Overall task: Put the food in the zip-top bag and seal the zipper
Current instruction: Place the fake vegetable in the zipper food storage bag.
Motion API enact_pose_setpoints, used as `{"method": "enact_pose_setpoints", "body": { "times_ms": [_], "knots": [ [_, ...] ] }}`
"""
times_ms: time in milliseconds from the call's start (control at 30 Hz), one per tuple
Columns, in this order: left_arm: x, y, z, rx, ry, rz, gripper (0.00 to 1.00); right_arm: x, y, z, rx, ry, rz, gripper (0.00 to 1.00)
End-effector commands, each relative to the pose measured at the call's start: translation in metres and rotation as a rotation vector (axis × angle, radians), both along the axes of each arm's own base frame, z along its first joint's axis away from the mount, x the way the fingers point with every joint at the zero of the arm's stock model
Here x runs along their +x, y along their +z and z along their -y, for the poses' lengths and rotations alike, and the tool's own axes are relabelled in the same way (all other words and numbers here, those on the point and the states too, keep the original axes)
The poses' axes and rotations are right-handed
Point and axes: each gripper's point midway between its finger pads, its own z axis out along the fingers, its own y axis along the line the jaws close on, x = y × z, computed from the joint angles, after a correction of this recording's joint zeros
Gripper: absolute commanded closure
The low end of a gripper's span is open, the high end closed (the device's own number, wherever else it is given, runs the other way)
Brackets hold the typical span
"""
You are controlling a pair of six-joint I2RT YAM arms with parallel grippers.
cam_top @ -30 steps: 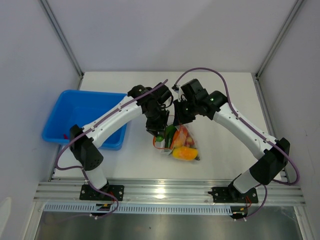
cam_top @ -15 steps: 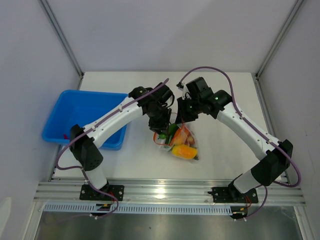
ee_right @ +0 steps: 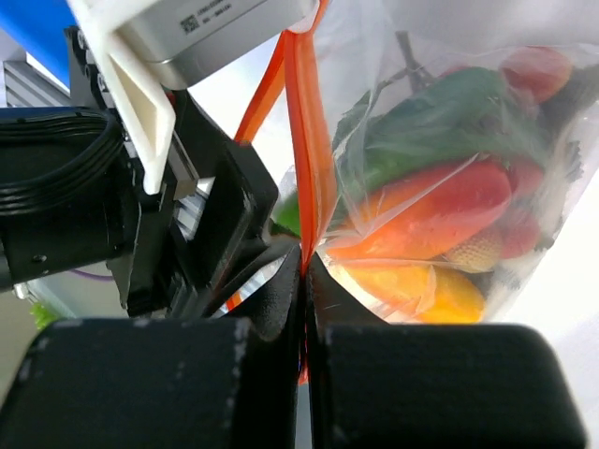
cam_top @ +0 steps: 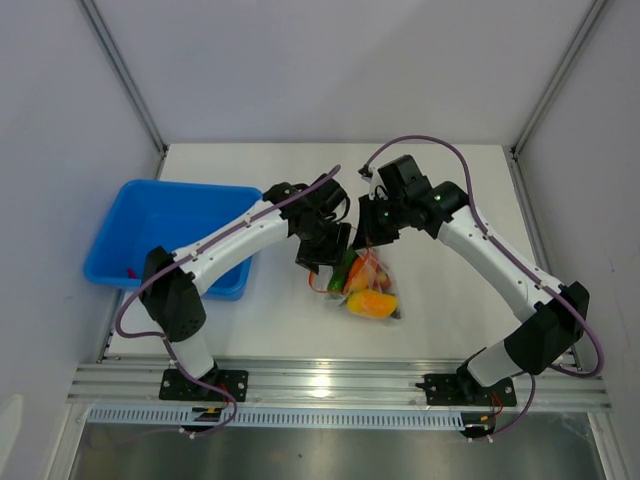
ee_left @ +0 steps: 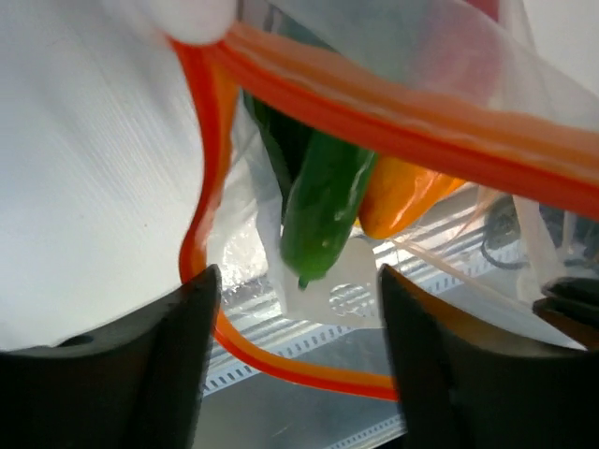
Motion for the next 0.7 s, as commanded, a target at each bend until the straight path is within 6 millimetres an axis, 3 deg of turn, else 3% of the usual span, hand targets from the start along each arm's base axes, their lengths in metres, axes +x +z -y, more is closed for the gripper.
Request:
{"method": "enact_pose_setpoints", "body": {
  "times_ms": [0,33,167,333,433,467,533,633,667],
  "knots": [
    [0.008,0.025,-0.01,-0.017,0.016,0.11,0.28,0.0,0.024,-0.001,0.073,-0.005,0.048,1.0],
    [0.009,0.028,-0.015,-0.003,0.02,0.129,0.01,0.0,0.025,0.0,0.074,-0.005,0.05,1.0],
    [0.011,0.061,-0.027,-0.041,0.017,0.246,0.0,-0.001,0.027,0.003,0.068,-0.008,0.051,1.0],
    [0.012,0.08,-0.046,-0.021,0.075,0.321,0.0,-0.004,0.028,0.006,0.063,-0.011,0.052,1.0],
    [0.005,0.07,-0.049,-0.031,0.071,0.311,0.03,-0.004,0.029,0.006,0.063,-0.013,0.053,1.0],
    [-0.003,0.053,-0.052,-0.022,0.06,0.268,0.04,-0.004,0.03,0.006,0.065,-0.013,0.055,1.0],
    [-0.005,0.053,-0.045,-0.09,0.067,0.247,0.09,-0.004,0.03,0.007,0.064,-0.015,0.054,1.0],
    [-0.015,0.028,-0.041,-0.134,0.062,0.16,0.16,-0.003,0.031,0.008,0.066,-0.019,0.056,1.0],
    [-0.015,0.027,-0.038,-0.153,0.055,0.155,0.18,-0.003,0.031,0.008,0.065,-0.019,0.053,1.0]
  ]
}}
